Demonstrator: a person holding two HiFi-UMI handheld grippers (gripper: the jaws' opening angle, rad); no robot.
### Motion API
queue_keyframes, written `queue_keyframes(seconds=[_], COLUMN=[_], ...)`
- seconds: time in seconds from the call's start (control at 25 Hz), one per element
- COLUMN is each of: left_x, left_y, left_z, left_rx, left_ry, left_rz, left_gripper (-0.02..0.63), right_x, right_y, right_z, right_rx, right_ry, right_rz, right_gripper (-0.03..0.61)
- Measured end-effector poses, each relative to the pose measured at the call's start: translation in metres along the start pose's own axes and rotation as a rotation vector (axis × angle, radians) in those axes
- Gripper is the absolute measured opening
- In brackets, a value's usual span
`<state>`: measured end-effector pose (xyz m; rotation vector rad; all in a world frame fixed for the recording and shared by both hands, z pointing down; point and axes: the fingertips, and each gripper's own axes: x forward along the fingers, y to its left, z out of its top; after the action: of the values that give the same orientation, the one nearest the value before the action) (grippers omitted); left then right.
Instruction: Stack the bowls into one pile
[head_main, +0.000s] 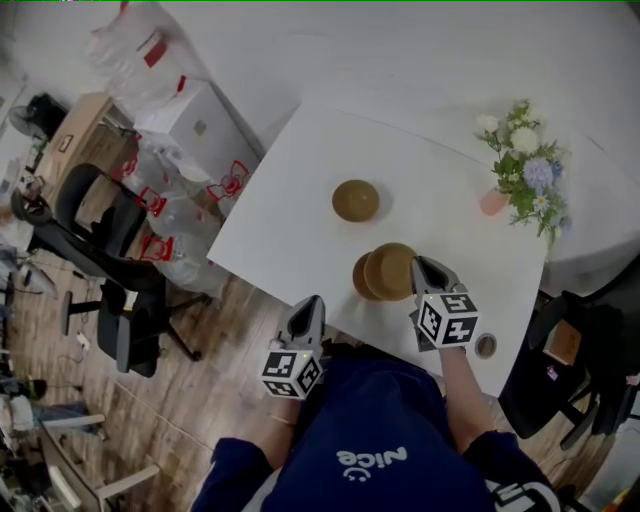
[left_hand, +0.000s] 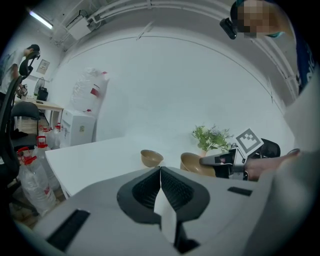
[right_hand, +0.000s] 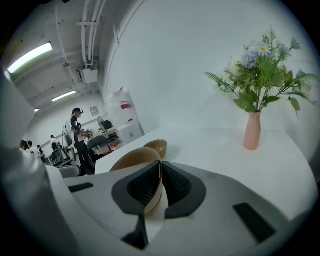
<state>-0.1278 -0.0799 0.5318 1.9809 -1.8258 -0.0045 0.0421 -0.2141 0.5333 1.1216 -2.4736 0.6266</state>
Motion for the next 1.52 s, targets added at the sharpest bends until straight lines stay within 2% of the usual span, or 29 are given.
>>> queue_keyframes(seconds=[0.32, 0.64, 0.88, 1.28, 1.36, 1.44, 1.52], left_x=[-0.013, -0.023, -0.025, -0.017, -0.018, -0.019, -0.02], left_y=[0.007, 0.013, 0.016, 0.006, 0.006, 0.006, 0.008], left_z=[-0.007, -0.008, -0.008, -0.007, -0.007, -0.007, -0.007], left_rx=[-0.011, -0.019, -0.022, -0.01, -0.011, -0.018, -0.027], left_ry=[0.007, 0.001, -0.001, -0.003, -0.007, -0.011, -0.014], left_rz=[0.045, 0.079, 0.085, 0.06, 0.058, 0.056, 0.055], left_gripper=[0.018, 0.02, 0.02, 0.018, 0.019, 0.02, 0.02], right_x=[0.026, 0.044, 0.05, 0.048, 0.047, 0.045, 0.043], right_y=[0.011, 0.017, 0.016, 0.018, 0.019, 0.023, 0.025], right_z=[-0.025, -0.041, -0.051, -0.051, -0.052, -0.051, -0.05], right_rx=[0.028, -0.042, -0.061, -0.073, -0.065, -0.067, -0.075], right_ry=[0.089, 0.158, 0.184, 0.164, 0.154, 0.146, 0.141], right_rz=[0.051, 0.031, 0.008, 0.014, 0.031, 0.046, 0.047], right_gripper=[0.038, 0.038, 0.038, 0.043, 0.061, 0.123, 0.132])
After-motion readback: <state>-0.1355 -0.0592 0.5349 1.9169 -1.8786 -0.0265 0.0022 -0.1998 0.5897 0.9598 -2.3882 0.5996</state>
